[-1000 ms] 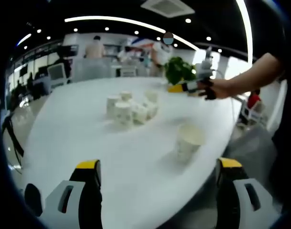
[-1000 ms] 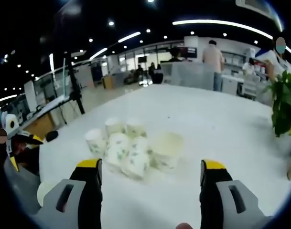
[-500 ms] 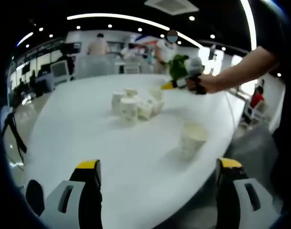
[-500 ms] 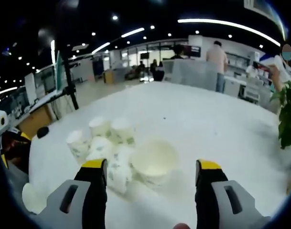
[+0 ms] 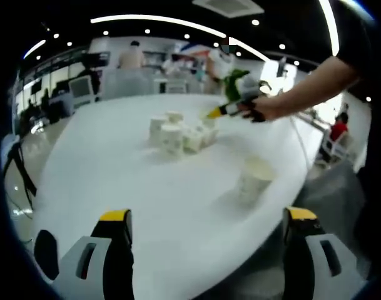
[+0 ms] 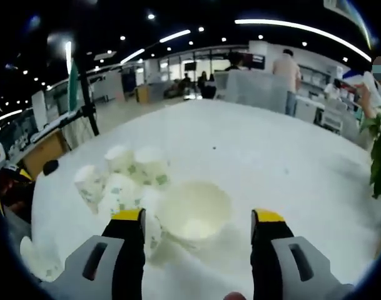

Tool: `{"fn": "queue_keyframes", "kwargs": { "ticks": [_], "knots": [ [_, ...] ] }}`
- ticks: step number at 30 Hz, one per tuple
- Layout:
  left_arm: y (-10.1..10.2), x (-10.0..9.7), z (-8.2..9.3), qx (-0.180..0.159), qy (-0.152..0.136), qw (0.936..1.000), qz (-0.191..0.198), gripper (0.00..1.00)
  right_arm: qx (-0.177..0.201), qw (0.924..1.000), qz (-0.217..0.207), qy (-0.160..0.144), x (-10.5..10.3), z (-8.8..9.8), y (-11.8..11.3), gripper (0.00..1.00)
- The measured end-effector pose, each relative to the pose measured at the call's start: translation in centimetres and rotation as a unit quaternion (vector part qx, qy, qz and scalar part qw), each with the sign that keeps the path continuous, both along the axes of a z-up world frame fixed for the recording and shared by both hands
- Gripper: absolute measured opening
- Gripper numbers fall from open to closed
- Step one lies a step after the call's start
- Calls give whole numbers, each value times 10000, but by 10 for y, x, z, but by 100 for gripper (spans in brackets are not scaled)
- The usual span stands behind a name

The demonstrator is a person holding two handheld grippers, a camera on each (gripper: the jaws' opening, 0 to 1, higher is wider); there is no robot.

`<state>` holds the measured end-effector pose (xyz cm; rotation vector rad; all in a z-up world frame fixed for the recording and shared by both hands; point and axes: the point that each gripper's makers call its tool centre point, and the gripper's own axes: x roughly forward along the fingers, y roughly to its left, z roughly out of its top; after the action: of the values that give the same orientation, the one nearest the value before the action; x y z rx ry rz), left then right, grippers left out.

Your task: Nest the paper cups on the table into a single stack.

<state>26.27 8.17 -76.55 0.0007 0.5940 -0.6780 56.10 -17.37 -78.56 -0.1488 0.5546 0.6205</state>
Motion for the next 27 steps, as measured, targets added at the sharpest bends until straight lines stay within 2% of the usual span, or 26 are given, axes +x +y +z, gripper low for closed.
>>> {"fn": "queue_keyframes", "kwargs": {
  "ticks": [9, 15, 27],
  "knots": [
    [1, 1, 0, -30, 14, 10000, 50, 99, -208, 9997, 109, -1, 5, -7, 3, 60],
    [4, 3, 1, -24, 6, 10000, 80, 99, -455, 9984, 330, -7, 3, -10, 3, 49],
    [2, 0, 3, -14, -2, 10000, 45, 99, -399, 9986, 345, -17, -3, -4, 2, 42]
  ]
}}
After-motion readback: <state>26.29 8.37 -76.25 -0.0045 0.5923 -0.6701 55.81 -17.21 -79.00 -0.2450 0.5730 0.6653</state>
